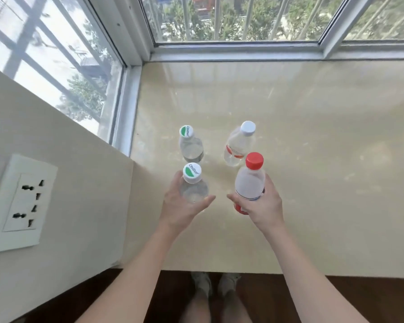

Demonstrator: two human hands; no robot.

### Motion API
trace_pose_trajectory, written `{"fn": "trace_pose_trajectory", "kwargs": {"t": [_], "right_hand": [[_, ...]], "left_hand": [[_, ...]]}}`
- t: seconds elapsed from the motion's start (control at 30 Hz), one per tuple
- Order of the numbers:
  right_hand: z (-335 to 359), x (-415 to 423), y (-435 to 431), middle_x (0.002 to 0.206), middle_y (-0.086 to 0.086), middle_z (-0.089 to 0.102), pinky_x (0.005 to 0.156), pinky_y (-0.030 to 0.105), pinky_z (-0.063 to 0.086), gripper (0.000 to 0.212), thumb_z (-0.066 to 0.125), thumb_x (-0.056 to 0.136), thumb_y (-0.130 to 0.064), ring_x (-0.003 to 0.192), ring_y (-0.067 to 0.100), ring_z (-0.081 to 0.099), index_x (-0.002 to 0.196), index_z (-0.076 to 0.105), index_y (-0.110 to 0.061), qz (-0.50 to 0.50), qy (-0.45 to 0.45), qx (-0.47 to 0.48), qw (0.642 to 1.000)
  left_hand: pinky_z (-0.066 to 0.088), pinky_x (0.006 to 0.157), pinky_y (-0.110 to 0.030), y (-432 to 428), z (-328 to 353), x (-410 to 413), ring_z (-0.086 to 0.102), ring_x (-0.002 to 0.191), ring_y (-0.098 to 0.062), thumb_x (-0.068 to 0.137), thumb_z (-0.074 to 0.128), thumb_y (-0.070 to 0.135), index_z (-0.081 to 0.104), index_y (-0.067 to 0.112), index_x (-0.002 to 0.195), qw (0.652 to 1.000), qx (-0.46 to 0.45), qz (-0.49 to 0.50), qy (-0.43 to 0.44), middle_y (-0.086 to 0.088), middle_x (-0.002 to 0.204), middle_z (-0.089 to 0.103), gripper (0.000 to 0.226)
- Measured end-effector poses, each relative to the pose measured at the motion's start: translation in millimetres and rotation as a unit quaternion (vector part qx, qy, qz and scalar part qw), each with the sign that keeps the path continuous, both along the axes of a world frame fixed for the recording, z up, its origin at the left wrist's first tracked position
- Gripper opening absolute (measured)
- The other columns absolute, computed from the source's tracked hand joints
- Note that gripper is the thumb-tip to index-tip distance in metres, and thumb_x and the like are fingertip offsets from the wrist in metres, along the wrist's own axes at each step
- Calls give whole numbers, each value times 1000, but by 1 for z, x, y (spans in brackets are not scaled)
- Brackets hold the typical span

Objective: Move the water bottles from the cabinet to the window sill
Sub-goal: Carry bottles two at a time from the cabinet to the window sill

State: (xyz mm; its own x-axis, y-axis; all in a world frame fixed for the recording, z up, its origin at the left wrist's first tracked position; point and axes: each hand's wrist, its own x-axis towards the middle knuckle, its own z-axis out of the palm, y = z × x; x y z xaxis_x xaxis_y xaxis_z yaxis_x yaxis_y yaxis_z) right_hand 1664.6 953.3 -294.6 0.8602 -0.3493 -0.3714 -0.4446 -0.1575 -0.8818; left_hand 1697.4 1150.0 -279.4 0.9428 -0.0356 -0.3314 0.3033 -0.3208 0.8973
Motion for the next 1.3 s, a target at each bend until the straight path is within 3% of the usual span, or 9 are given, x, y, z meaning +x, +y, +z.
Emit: {"fn": "trace_pose_trajectory", "kwargs": {"t": [0.13,0.3,0.47,0.67,0.83,0.93,1.1,1.2,1.3], "right_hand": [[-37,17,2,93,-3,67,74,45,59,60,93,54,-42,87,23,67,101,57,-37,5,-24,-29,999],[-56,28,4,107,-13,66,87,34,55,69,96,60,-33,102,10,64,116,55,-32,5,-65,-46,997],[-67,25,3,106,-15,67,90,41,55,73,92,56,-45,103,14,65,117,56,-32,-4,-68,-36,997],[-85,16,-4,101,-5,73,89,41,55,69,91,56,-48,99,17,69,112,60,-22,10,-27,-36,999],[-103,10,-8,97,-17,72,76,8,47,55,94,63,-21,91,-9,65,111,68,-18,14,20,-33,999],[-113,9,-4,99,-14,69,80,11,47,55,92,64,-12,98,7,66,113,66,-15,10,27,-35,999],[-120,3,0,104,-10,69,82,12,46,57,91,65,-12,101,10,64,116,66,-16,23,21,-54,998],[-123,0,1,110,-5,70,88,20,48,59,91,65,-11,106,13,65,119,66,-14,25,23,-55,998],[-123,3,1,109,-5,69,83,11,44,60,91,65,-10,104,11,63,119,66,-12,29,28,-59,997]], "left_hand": [[41,74,-2,-4,-31,11,58,81,15,64,90,15,57,16,106,998,20,15,-50,36,85,63,53],[45,80,-10,-3,-58,19,61,87,5,64,90,16,57,20,106,997,20,27,-72,30,88,64,54],[45,80,-10,-6,-68,18,60,84,8,63,91,16,56,27,103,997,25,23,-74,32,88,64,54],[49,84,-16,-4,-70,15,61,88,3,54,85,44,56,17,110,997,10,0,-77,30,91,64,69],[46,86,-13,9,-82,12,60,97,2,55,93,34,53,21,117,996,42,-30,-72,18,101,66,75],[39,74,-1,19,-98,10,57,88,15,59,93,25,54,23,116,996,72,-47,-34,24,96,63,69],[48,84,-22,28,-119,17,63,102,-8,57,91,39,63,26,116,990,113,-80,29,10,104,68,66],[40,76,-5,28,-122,16,60,97,-7,61,91,30,63,20,117,986,136,-87,30,16,98,64,64],[32,67,6,28,-124,14,53,85,-1,65,89,22,61,14,122,981,172,-84,14,29,88,50,64]]}}
